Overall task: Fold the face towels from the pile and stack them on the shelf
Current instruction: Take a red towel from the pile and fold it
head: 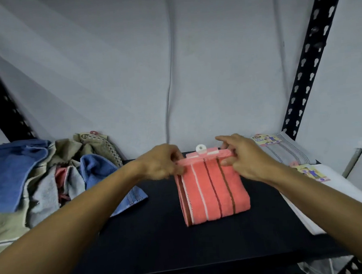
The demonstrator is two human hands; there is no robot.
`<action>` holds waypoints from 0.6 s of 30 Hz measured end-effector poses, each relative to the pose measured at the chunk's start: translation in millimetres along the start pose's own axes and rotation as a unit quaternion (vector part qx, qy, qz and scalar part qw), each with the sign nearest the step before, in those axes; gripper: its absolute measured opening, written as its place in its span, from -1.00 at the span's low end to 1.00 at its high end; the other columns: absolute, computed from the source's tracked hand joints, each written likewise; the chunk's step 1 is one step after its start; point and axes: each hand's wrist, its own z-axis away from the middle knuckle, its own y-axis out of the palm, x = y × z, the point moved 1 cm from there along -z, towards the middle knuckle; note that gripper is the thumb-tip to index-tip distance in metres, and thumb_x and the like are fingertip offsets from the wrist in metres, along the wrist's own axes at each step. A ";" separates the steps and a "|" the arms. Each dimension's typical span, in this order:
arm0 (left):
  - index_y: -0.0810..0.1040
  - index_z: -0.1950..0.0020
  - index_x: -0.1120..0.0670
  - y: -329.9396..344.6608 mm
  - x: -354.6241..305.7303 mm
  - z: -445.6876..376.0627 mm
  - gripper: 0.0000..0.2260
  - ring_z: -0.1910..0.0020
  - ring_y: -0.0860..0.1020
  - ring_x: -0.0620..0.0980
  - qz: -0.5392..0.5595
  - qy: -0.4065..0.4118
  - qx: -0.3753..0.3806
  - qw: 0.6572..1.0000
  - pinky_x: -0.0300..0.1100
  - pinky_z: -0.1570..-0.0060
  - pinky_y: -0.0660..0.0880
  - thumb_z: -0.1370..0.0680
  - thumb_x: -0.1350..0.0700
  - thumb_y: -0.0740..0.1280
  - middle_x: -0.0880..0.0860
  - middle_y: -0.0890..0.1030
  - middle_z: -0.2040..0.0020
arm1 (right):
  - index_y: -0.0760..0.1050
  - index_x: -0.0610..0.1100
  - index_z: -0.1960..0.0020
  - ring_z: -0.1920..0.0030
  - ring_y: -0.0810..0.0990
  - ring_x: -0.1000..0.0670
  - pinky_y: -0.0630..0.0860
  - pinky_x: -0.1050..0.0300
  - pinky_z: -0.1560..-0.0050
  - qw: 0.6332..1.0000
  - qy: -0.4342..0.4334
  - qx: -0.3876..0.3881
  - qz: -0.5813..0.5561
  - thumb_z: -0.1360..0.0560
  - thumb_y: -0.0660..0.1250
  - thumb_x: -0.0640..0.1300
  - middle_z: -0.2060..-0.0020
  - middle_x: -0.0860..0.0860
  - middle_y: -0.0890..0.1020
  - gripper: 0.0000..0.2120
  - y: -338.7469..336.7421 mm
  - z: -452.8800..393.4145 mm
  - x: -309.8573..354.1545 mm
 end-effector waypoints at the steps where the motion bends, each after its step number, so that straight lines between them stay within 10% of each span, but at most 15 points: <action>1: 0.53 0.02 0.01 -6.0 -4.1 2.4 -0.82 0.14 0.59 -0.06 -0.025 0.023 -0.049 0.998 -0.15 0.10 0.57 -0.44 0.09 0.47 -0.03 0.61 0.09 | 0.38 -0.06 -0.43 -0.08 0.49 0.04 0.40 0.19 -0.21 1.000 0.003 -0.009 0.004 -0.40 0.48 -0.30 -0.05 0.02 0.50 -0.36 -7.2 -2.4 2.6; 9: 0.39 0.05 -0.08 4.0 -10.8 22.1 -0.70 0.14 0.42 -0.09 -0.141 0.220 -0.316 0.912 -0.07 0.25 0.47 -0.37 0.12 0.47 -0.12 0.45 0.10 | 0.49 -0.19 -0.31 -0.08 0.35 0.07 0.28 0.31 -0.14 0.982 -0.080 -0.140 0.093 -0.39 0.24 -0.45 0.02 0.07 0.37 -0.49 -20.8 8.7 19.9; 12: 0.35 0.04 -0.08 34.0 6.0 41.0 -0.62 0.13 0.41 -0.08 -0.162 0.251 -0.320 0.899 -0.13 0.37 0.40 -0.31 0.12 0.49 -0.13 0.40 0.07 | 0.54 -0.20 -0.18 -0.04 0.42 -0.05 0.53 -0.04 0.01 0.970 -0.143 -0.157 0.121 -0.34 0.29 -0.46 0.05 -0.03 0.45 -0.56 7.5 40.5 10.8; 18: 0.41 0.09 0.01 91.6 39.0 89.6 -0.79 0.13 0.44 -0.07 -0.213 0.270 -0.215 0.914 -0.16 0.42 0.40 -0.35 0.04 0.36 -0.11 0.43 0.07 | 0.51 -0.17 -0.20 0.12 0.42 -0.01 0.52 0.17 0.19 0.964 -0.185 -0.030 0.188 -0.24 0.43 -0.41 0.11 0.01 0.47 -0.46 53.4 107.9 -3.4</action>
